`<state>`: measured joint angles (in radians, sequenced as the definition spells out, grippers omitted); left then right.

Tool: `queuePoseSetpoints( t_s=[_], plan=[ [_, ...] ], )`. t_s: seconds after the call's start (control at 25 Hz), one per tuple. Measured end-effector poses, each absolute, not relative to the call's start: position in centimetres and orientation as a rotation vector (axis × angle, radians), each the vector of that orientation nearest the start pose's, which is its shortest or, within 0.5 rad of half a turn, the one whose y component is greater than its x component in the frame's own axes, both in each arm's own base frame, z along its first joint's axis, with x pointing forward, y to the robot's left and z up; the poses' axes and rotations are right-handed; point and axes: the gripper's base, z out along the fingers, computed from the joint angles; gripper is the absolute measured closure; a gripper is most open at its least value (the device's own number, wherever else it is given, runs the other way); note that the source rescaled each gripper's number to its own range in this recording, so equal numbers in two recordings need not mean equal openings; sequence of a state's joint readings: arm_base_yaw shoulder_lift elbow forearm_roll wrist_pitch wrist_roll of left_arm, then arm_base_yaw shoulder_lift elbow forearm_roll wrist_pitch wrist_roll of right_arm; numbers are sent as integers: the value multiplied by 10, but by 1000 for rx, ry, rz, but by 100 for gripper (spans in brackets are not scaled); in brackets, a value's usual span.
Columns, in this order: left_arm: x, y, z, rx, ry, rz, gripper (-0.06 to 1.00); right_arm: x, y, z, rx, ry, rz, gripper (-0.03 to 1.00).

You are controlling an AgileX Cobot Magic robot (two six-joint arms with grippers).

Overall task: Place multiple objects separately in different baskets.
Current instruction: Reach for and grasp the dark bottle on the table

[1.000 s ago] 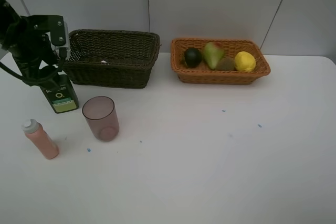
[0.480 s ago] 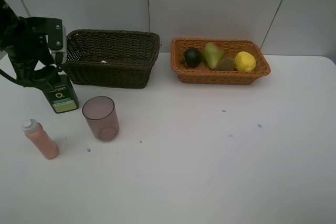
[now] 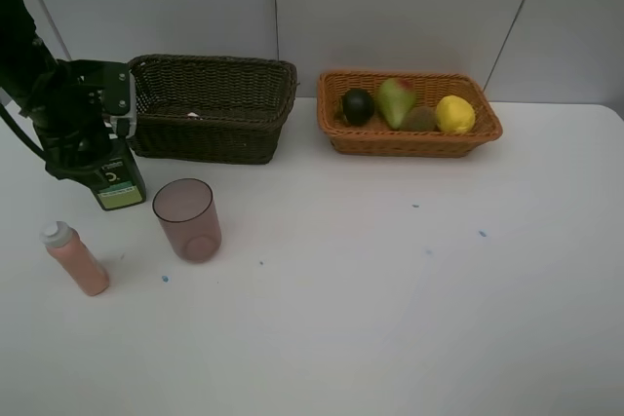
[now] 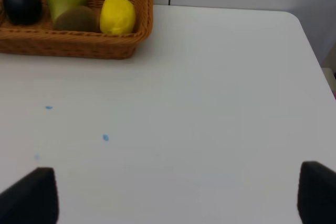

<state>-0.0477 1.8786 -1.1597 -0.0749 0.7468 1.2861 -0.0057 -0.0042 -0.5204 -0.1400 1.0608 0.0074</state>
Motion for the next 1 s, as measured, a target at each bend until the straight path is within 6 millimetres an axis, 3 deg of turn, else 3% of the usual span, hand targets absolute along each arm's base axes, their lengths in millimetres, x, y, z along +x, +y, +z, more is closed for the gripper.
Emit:
queuePoseSetpoints(
  t_s=[0.36, 0.44, 0.52, 0.64, 1.0],
  plan=[
    [360, -25, 149, 1768, 2349, 111, -5, -8, -11, 283, 22, 2016, -166, -3],
    [361, -25, 149, 1763, 2340, 121, -1, -8, -11, 283, 22, 2016, -166, -3],
    [361, -25, 149, 1760, 2337, 125, 13, -8, -11, 283, 22, 2016, -166, -3],
    [358, -25, 149, 1781, 2362, 90, 47, -8, -11, 283, 22, 2016, -166, -3],
    [355, -25, 156, 1784, 2362, 87, 45, -8, -11, 283, 22, 2016, -166, -3]
  ],
)
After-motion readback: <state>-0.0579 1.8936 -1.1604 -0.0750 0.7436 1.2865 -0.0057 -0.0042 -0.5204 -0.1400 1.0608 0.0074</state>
